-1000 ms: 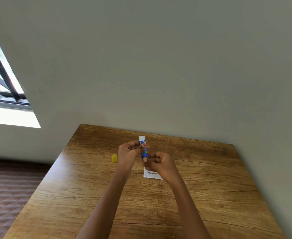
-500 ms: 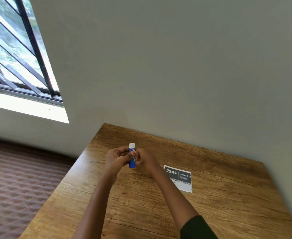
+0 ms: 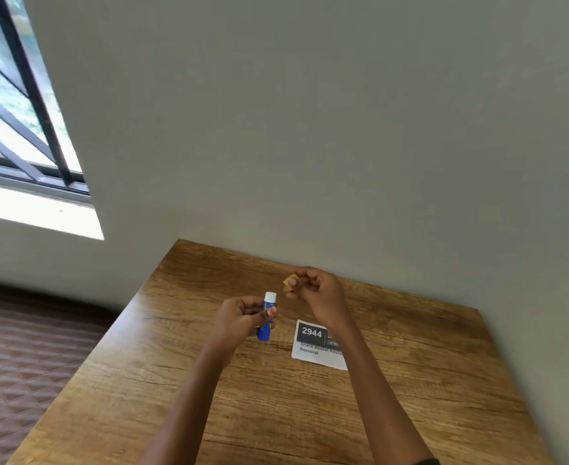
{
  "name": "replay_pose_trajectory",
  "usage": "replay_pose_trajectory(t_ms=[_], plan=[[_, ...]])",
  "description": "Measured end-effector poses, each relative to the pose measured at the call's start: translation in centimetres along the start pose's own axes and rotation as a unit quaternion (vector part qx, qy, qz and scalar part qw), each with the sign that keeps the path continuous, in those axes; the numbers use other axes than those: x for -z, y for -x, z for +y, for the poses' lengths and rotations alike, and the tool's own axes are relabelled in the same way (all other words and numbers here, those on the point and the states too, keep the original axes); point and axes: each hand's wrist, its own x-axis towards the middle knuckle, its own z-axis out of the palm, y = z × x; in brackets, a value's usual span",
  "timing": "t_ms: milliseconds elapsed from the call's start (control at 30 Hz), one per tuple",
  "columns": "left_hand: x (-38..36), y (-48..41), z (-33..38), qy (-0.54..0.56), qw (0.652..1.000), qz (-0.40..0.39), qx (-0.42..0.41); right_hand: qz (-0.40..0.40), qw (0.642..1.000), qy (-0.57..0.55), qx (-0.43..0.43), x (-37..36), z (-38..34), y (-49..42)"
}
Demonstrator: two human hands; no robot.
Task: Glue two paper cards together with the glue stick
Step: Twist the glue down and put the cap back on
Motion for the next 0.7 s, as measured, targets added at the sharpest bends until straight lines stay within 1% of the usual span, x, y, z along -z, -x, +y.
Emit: replay_pose_trajectory(t_ms=[100, 333, 533, 700], plan=[[-1.8, -0.1, 0.2, -0.015, 0.999, -0.032, -0.004, -0.014, 1.000, -0.021, -0.002, 1.0, -0.8, 1.3], [-3.9, -0.3, 0.5, -0.066, 0.995, -0.072, -0.015, -0.003, 0.999, 0.047, 0.000, 3.2, -1.2, 2.8], [-4.8, -0.2, 0.1, -0.146, 0.986, -0.070, -0.048, -0.021, 0.989, 0.150, -0.001, 3.6, -1.6, 3.5], [-5.5, 0.1, -0.3, -0.142, 0.986, -0.039, -0.080, -0.007, 0.978, 0.209, -0.005, 3.2, -2.2, 3.9]])
